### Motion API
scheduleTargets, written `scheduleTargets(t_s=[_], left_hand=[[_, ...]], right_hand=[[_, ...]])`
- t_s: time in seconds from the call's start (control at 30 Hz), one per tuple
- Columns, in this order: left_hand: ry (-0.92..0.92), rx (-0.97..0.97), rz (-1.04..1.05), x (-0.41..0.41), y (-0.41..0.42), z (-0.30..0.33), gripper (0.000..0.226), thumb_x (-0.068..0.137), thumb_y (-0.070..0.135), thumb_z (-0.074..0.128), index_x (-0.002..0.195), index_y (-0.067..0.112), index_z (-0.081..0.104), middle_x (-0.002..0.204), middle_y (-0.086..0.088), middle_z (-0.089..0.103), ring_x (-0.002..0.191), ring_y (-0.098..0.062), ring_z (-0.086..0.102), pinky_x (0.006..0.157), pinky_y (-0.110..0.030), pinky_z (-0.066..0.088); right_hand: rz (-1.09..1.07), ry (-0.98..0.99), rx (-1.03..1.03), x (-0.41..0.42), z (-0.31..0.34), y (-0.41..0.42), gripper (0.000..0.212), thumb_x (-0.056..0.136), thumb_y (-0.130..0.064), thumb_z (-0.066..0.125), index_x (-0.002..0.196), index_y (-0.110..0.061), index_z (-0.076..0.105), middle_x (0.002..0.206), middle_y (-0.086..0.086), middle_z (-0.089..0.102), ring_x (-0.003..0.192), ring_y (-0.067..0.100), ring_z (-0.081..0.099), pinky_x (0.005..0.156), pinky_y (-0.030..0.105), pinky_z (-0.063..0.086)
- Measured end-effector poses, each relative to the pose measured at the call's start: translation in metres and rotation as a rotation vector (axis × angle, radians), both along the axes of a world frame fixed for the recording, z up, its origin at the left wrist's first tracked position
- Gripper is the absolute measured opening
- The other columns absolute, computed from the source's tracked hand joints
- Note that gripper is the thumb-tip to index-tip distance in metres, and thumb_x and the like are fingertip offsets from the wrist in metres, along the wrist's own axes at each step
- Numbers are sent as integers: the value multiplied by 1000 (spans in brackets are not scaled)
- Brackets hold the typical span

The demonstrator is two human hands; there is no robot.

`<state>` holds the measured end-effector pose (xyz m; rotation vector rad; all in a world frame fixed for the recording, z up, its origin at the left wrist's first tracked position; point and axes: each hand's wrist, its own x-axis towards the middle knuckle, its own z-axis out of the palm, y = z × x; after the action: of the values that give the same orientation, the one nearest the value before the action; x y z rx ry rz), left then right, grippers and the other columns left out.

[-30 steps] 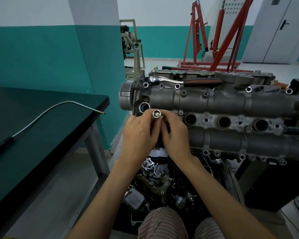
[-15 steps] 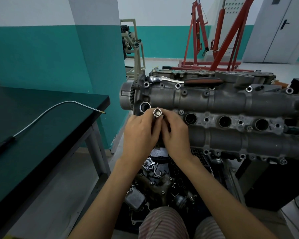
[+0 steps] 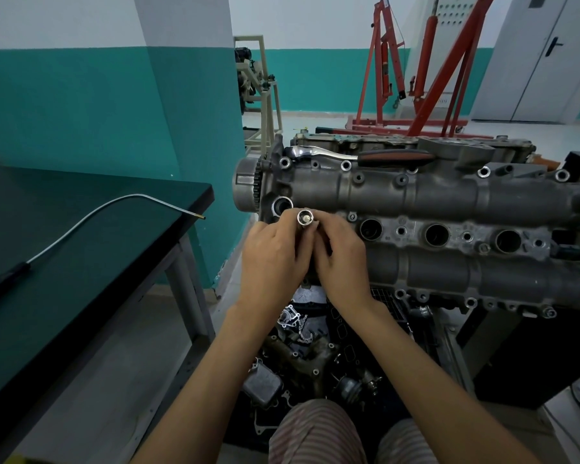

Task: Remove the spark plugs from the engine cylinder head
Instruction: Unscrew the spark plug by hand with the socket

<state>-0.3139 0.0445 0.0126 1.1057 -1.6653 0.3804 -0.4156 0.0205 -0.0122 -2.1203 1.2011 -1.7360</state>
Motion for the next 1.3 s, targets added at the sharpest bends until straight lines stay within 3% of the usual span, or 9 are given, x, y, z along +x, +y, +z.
scheduleTargets(t_s=[0.13,0.23,0.33,0.47,0.63,0.8,1.0,1.17,1.3], left_hand=[[12,19,21,-1,0,0,22,84,16,66,72,3,53,50,-1,51,43,-20,43,56,-28,29],[-2,20,22,-1,-1,0,27,85,24,65,71,5,53,50,-1,52,44,-19,43,57,-25,26],[-6,5,-13,0,-1,-1,23,88,27,59,84,5,61,58,3,58,52,-11,44,61,-24,31],[-37,3,-15,2,-2,-1,20,85,15,63,101,4,65,59,4,59,56,-11,43,61,-24,32],[-25,30,18,-1,-3,0,16,87,13,62,76,3,54,48,0,50,41,-19,42,57,-26,27],[-15,24,40,-3,-1,2,22,86,18,62,72,3,52,47,0,50,41,-16,37,57,-26,26],[-32,33,-23,2,0,1,15,87,15,60,97,5,63,54,6,54,46,-9,38,61,-24,32],[6,28,9,-1,-1,2,17,86,14,64,75,4,54,48,0,50,41,-19,43,56,-26,28],[-4,10,25,-2,-1,2,25,86,23,62,73,4,53,47,1,50,41,-18,42,56,-25,27]], right_hand=[[-3,-43,69,0,-1,1,32,87,-12,56,119,-11,55,107,2,62,95,10,57,82,18,44],[-7,-80,92,2,0,1,17,85,-17,56,102,-15,56,93,-3,61,83,9,56,72,24,46],[6,-66,39,1,0,1,8,87,-13,51,92,-10,56,86,-2,58,79,11,54,68,26,45],[32,-50,-5,0,0,0,18,89,-8,50,104,-11,60,96,-4,59,88,8,54,78,20,44],[10,4,-16,-1,-1,0,25,91,-15,45,112,-10,60,99,-5,57,91,2,51,80,8,38],[-9,-80,86,1,-1,0,21,86,-21,56,107,-15,55,91,-3,59,80,10,55,70,22,45],[24,-59,7,0,-1,1,16,89,-12,52,103,-9,59,94,-4,58,85,4,53,75,15,43],[-1,6,-23,0,0,1,27,92,-14,45,114,-6,59,103,4,61,94,4,53,83,8,38],[-30,-51,52,1,0,1,28,87,-15,56,114,-9,57,102,2,61,90,9,55,78,20,45]])
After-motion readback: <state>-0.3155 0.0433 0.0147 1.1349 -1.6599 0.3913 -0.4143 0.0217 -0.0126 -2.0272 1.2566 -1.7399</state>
